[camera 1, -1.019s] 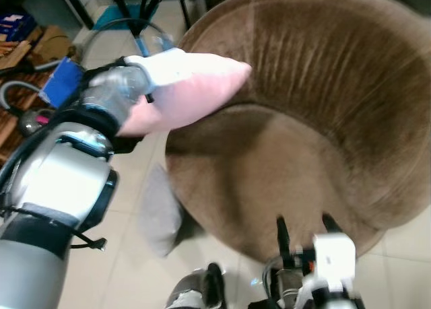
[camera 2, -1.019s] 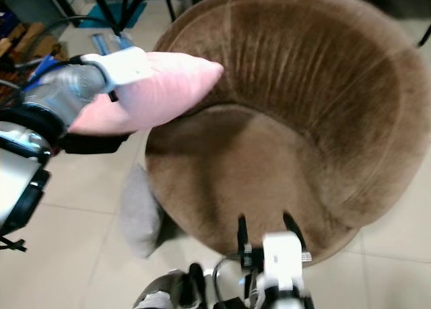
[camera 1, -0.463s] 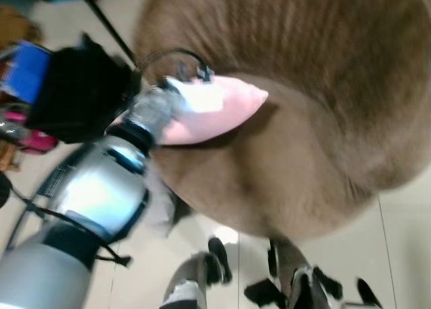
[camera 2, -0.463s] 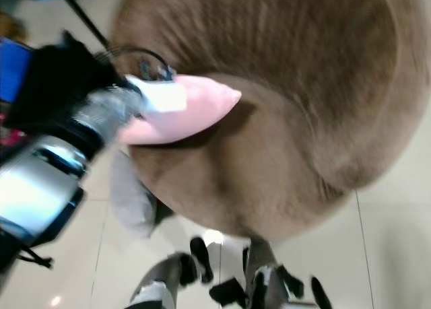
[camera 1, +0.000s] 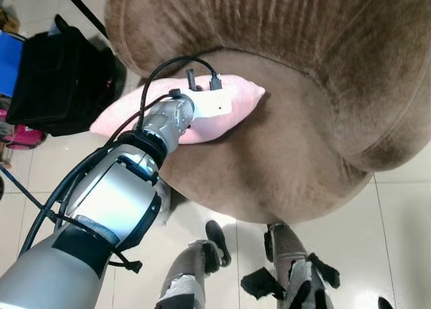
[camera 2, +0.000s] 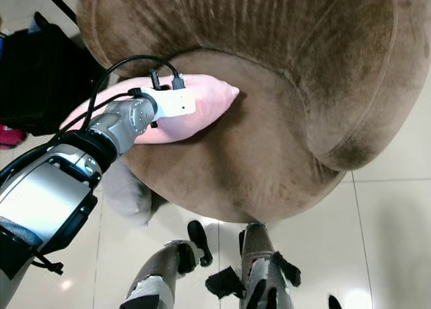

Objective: Move the pillow to the sofa from floor

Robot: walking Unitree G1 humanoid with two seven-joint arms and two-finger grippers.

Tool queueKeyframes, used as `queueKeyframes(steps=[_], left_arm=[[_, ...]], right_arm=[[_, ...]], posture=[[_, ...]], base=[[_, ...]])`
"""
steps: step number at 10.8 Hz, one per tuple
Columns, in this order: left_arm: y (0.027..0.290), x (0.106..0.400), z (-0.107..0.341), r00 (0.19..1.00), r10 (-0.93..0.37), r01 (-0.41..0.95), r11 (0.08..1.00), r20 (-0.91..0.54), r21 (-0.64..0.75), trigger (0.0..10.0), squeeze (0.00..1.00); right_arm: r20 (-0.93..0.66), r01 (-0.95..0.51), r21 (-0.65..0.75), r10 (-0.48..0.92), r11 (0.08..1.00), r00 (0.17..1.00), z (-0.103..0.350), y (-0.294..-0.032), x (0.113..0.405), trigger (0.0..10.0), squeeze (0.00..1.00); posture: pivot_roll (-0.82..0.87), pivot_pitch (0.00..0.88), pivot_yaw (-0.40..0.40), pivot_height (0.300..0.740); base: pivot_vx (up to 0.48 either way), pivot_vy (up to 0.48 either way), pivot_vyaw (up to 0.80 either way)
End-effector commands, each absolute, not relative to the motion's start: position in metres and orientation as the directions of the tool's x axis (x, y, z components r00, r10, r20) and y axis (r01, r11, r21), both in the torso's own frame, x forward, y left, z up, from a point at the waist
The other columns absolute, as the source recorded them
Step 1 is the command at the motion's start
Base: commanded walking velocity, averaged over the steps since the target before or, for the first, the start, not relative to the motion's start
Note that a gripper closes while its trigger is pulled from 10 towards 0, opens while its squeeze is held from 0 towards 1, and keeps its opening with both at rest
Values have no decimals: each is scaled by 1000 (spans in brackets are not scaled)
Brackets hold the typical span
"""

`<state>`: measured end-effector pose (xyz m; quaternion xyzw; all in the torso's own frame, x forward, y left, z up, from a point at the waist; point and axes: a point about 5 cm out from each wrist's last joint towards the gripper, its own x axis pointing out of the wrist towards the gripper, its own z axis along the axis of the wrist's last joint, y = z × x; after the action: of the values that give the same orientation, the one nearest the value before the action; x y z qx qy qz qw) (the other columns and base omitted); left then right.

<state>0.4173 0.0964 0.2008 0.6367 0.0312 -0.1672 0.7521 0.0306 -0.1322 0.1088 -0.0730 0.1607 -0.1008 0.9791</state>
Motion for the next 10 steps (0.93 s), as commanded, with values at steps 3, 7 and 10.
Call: queueKeyframes(steps=[3,7,10], left_arm=[[94,413,183,927,-195,366,270,-322,890,10000,0],[79,412,187,930,-234,343,270,-285,899,10000,1000],[66,415,207,945,-257,281,316,-203,906,10000,1000]], right_arm=[[-336,148,-103,-175,984,926,113,-112,24,10000,0],[-347,153,-103,-179,983,921,115,-111,21,10000,0],[-350,153,-101,-179,983,919,115,-111,22,10000,0]], posture=[[-525,558,257,740],[-530,571,258,740],[-521,578,253,740]], base=[[0,0,0],[0,0,0],[0,0,0]])
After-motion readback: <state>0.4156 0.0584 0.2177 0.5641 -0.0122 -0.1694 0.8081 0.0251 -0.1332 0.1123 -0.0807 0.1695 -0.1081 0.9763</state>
